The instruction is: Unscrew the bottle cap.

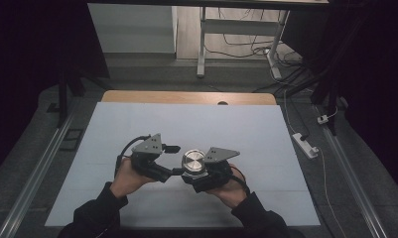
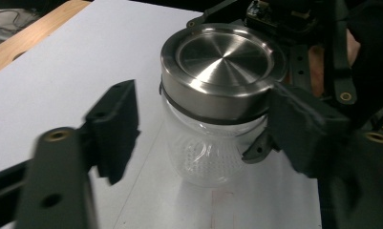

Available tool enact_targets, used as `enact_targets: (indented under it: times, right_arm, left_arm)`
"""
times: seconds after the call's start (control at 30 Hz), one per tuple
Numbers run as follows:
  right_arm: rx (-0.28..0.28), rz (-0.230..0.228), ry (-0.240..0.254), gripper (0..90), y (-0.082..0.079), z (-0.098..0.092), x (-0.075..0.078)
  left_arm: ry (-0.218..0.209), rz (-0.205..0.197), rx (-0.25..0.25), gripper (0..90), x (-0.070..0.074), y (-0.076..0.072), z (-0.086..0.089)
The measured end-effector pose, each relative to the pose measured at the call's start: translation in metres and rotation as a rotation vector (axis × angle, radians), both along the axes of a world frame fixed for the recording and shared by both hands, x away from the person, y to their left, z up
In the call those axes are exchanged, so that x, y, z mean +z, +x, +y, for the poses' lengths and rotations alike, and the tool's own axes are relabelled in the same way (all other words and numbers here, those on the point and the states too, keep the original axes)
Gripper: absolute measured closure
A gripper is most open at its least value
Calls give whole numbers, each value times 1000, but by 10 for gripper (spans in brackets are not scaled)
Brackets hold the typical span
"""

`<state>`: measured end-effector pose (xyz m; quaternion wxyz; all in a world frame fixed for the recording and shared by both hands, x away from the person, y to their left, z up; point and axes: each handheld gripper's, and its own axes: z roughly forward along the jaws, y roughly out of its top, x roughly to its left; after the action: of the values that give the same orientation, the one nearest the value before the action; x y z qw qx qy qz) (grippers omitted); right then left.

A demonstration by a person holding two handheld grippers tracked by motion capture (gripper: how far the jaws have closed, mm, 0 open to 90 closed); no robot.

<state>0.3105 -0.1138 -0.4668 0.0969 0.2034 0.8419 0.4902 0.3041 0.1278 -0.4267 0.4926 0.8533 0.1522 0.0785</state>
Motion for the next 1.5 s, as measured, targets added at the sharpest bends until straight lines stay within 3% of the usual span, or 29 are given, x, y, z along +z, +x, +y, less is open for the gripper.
enact_targets:
  times: [0.43, 0.63, 0.83, 1.07, 1.23, 1.37, 1.5]
  right_arm:
    - [-19, 2, -16, 137, 1, 0, -3]
    - [-19, -2, -26, 137, 1, 1, -4]
    - [-16, -1, -23, 137, 1, 4, -5]
    - [3, 1, -20, 137, -2, 6, -5]
    - [10, 4, -14, 138, -2, 7, -4]
    - [16, 4, -17, 138, -3, 7, -4]
    - [20, 6, -18, 138, -3, 8, -5]
  left_arm:
    - [0, 4, -58, 539, -3, 0, 2]
    - [23, -21, -67, 581, -3, -1, 3]
    - [31, -19, -47, 502, -2, 0, 5]
    - [-1, 67, -77, 351, -6, 7, 4]
    - [-28, 113, -105, 353, -8, 11, 3]
    - [25, 85, -118, 310, -8, 8, -4]
    - [40, 67, -114, 325, -6, 6, -5]
